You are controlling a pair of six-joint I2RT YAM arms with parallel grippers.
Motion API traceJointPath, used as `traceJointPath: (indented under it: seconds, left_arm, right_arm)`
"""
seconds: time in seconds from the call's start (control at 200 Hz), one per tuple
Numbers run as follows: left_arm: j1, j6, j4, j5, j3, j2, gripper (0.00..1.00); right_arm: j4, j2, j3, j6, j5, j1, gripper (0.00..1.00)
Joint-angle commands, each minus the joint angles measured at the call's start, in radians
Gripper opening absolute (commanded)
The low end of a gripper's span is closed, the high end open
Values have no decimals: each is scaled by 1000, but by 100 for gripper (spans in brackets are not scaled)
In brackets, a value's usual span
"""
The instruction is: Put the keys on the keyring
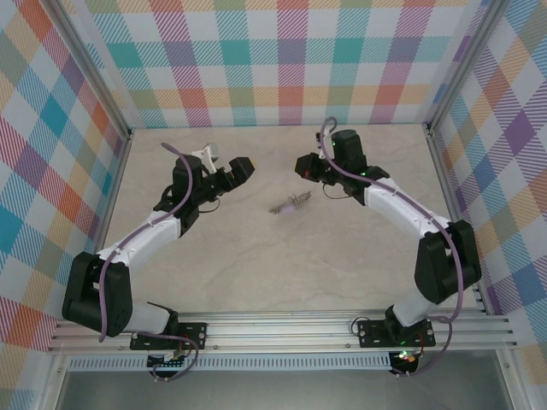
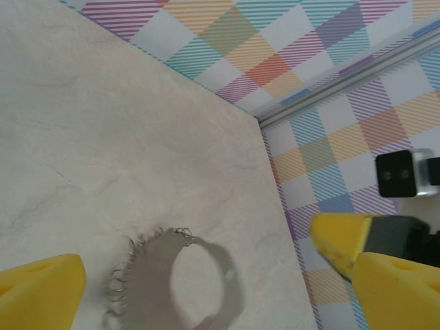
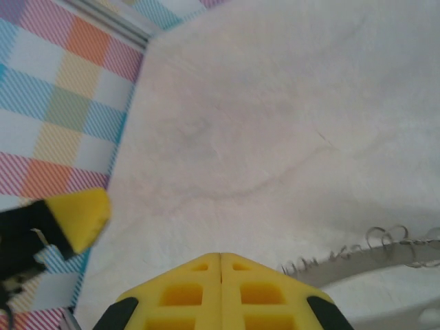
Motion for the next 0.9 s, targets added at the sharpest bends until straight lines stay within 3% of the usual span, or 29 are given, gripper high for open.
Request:
traceJointPath:
  seconds: [0.0, 0.37, 0.51, 0.73, 0.895]
  left_arm:
    - [-22, -44, 67, 25, 19, -11, 98]
    - [-44, -39, 66, -21, 16, -20, 99]
    - [-43, -24, 46, -44, 18, -19, 100]
    - [-44, -4, 19, -68, 32, -8, 100]
    - [-44, -6, 18, -79, 29, -8, 100]
  right_arm:
    - [97, -63, -23, 79, 2, -14, 0]
    - [26, -65, -141, 48, 6, -16, 0]
    - [-5, -76, -267, 19, 21, 17, 15]
    - [-147, -105, -385, -42, 188, 166, 42]
    - [-147, -109, -455, 4, 232, 231, 45]
